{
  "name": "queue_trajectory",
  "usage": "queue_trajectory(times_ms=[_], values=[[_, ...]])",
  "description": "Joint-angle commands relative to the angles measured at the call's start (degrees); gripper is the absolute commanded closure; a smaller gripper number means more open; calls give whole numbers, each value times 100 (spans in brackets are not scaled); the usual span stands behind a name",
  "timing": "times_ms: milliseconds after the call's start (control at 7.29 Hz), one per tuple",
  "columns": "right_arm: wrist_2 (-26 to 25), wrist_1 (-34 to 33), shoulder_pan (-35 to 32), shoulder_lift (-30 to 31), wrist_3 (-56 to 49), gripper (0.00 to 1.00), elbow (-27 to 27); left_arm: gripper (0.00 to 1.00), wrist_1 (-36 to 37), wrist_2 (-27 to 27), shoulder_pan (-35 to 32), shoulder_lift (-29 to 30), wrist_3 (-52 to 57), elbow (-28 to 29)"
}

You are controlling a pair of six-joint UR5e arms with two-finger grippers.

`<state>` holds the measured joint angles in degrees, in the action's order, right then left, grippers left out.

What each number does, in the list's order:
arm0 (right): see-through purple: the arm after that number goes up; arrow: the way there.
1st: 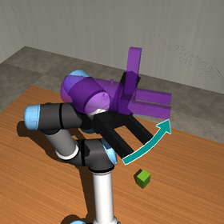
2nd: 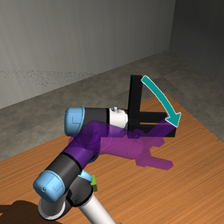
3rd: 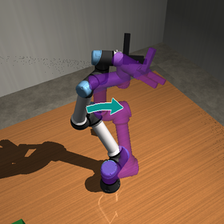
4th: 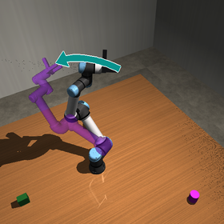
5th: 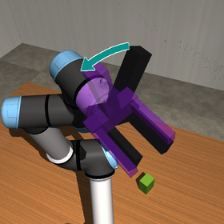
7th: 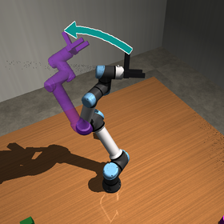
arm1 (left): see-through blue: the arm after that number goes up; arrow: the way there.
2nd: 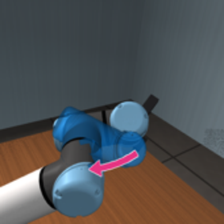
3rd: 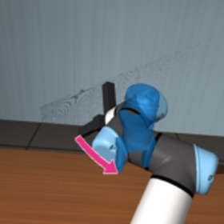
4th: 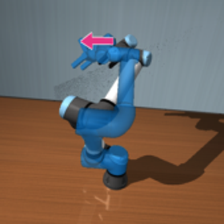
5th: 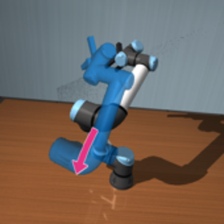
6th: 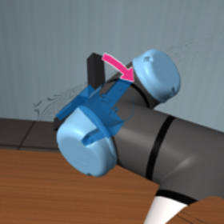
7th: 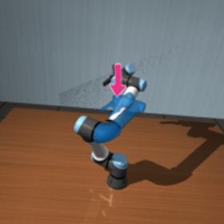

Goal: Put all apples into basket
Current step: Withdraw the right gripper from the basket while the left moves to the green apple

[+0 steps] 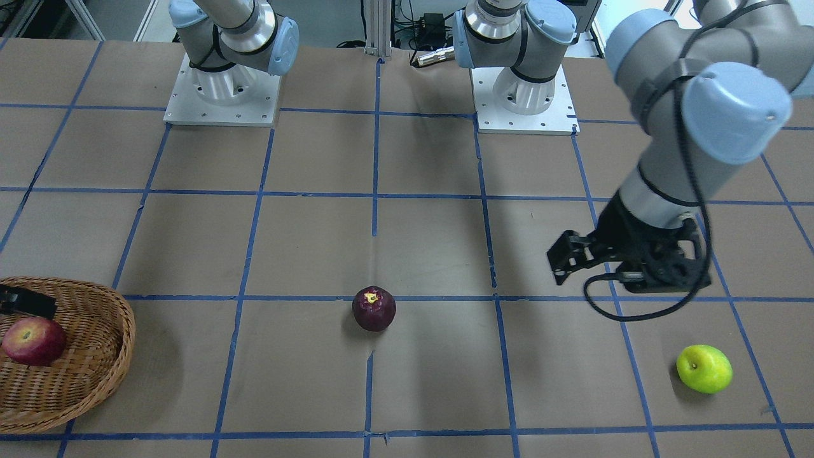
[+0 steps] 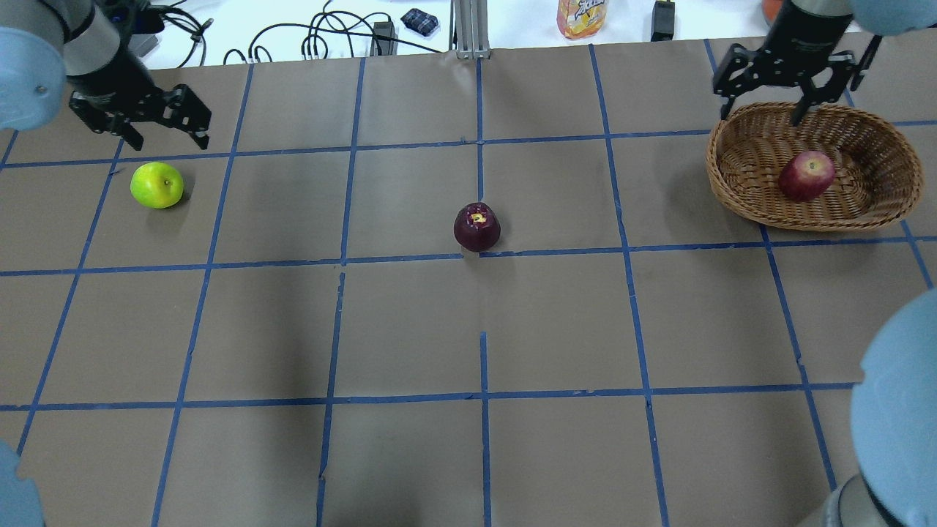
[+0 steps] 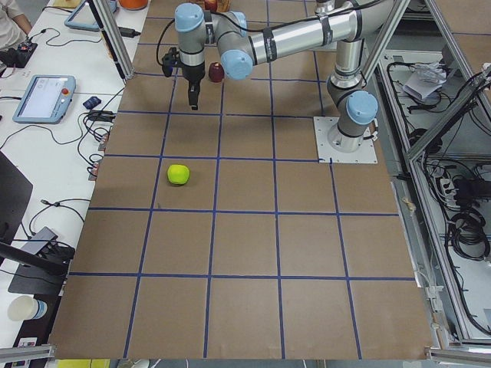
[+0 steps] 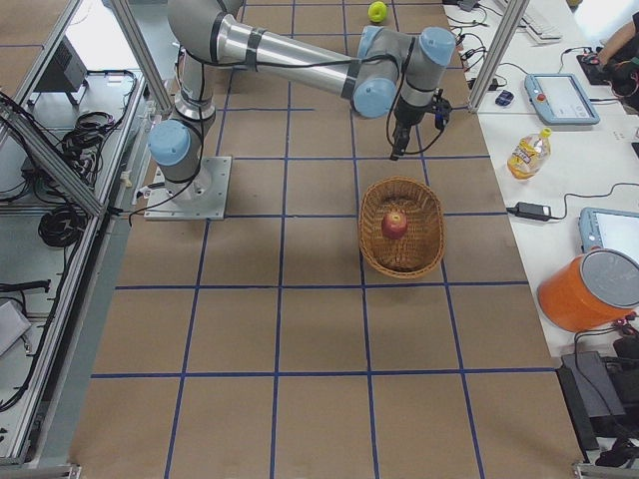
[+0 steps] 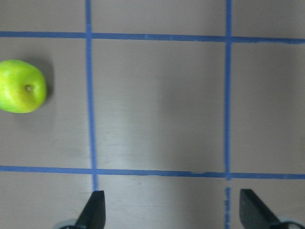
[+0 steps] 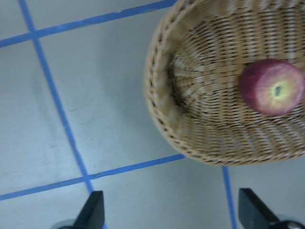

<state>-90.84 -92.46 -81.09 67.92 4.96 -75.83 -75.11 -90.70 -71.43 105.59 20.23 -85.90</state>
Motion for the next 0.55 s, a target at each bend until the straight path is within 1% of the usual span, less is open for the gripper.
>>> queue_trajectory(times_ms=[0,137,275,412], values=[[329,-17,-1186,-155,1729,0,-19,0,-38,1064,1370,433,909,74],[399,-366,-1477,-391,2015,0,-11,0,5,1577,1734,697,990,74],[739,-813,-1785,-550,2410,0,-11,0,75,1608,1816,926,1096,187],[769,-974,-1988,-761,2796,0,-19,0,84,1626,1825,1241,1314,493]])
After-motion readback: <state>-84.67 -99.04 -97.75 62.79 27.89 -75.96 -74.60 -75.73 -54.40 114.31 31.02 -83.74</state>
